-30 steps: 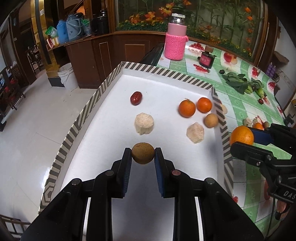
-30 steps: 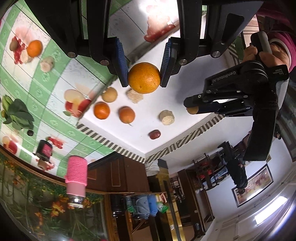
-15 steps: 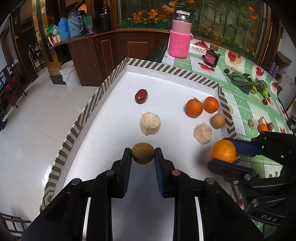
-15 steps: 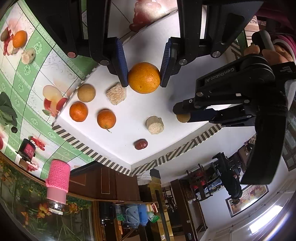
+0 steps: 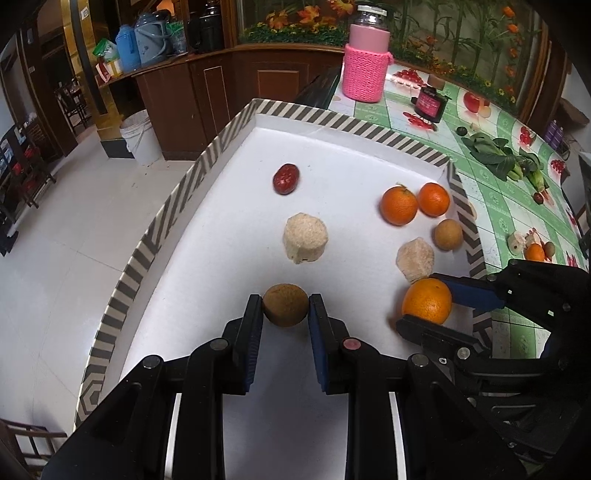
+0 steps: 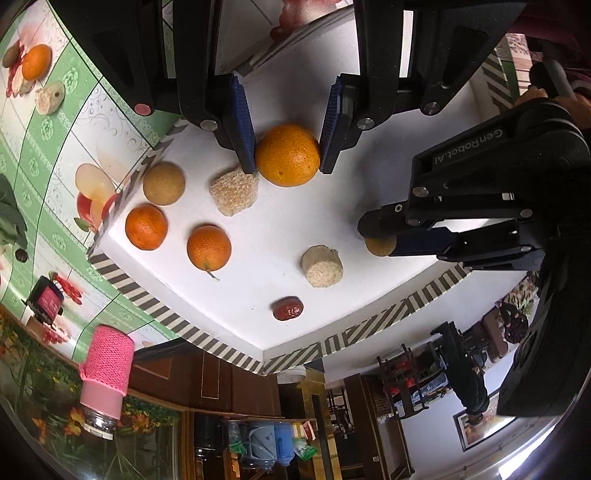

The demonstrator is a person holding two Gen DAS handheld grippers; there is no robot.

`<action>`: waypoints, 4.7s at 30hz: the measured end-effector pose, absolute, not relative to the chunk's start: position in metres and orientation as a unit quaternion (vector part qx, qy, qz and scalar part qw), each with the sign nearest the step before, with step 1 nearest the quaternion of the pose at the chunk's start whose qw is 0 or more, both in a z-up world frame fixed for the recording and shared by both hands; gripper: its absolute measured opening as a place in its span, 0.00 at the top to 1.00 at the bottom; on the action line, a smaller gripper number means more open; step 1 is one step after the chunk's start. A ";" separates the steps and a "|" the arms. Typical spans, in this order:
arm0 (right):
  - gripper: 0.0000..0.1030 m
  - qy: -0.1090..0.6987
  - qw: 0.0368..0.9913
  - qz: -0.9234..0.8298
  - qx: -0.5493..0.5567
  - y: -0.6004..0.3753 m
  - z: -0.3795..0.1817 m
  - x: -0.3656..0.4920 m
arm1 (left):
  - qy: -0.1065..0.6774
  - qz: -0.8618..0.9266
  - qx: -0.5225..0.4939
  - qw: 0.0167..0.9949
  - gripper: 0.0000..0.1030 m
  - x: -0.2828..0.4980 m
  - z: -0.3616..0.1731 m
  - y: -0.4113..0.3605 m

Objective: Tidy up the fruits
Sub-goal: 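Carry the kiwi and orange into the white tray and open both tools, then move both tools back toward a tan round rice ball and a brown kiwi, then grasp the tan rice ball with the left tool while the right tool grasps the kiwi, then carry the rice ball and kiwi into the white tray and open both tools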

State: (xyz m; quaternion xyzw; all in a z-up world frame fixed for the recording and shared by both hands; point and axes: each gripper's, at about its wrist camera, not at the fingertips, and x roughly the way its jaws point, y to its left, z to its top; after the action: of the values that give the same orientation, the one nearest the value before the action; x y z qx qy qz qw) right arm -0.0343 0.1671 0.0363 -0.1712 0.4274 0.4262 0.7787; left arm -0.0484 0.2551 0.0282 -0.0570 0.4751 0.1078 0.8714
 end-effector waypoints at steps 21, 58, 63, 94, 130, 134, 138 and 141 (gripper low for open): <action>0.29 0.375 0.831 0.398 -0.102 0.083 0.089 -0.041 | 0.420 0.131 -0.067 0.896 0.38 -0.069 0.056 0.249; 0.20 0.392 0.881 0.265 -0.005 -0.051 0.109 -0.051 | 0.375 0.079 -0.118 0.916 0.19 -0.091 0.080 0.231; 0.19 0.405 0.885 0.229 -0.020 -0.082 0.097 -0.043 | 0.385 0.044 -0.097 0.917 0.19 -0.076 0.084 0.200; 0.75 0.448 0.862 0.223 -0.087 -0.102 0.028 0.066 | 0.483 -0.099 0.053 0.868 0.20 0.054 0.030 0.047; 0.78 0.395 0.874 0.276 -0.062 -0.062 0.078 -0.010 | 0.447 -0.091 0.009 0.890 0.78 -0.003 0.061 0.084; 0.78 0.386 0.872 0.295 -0.064 -0.040 0.086 -0.020 | 0.437 -0.067 0.009 0.897 0.77 -0.017 0.068 0.105; 0.78 0.378 0.868 0.316 -0.065 -0.016 0.092 -0.028 | 0.433 -0.046 0.001 0.900 0.77 -0.028 0.071 0.126; 0.78 0.378 0.862 0.329 -0.070 0.002 0.092 -0.032 | 0.430 -0.030 -0.005 0.902 0.77 -0.035 0.073 0.145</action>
State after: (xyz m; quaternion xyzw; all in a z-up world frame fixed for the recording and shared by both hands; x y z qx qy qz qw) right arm -0.0320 0.0017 0.0923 -0.0697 0.3783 0.3294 0.8623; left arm -0.0348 0.1454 0.0726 -0.0053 0.4299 -0.0300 0.9024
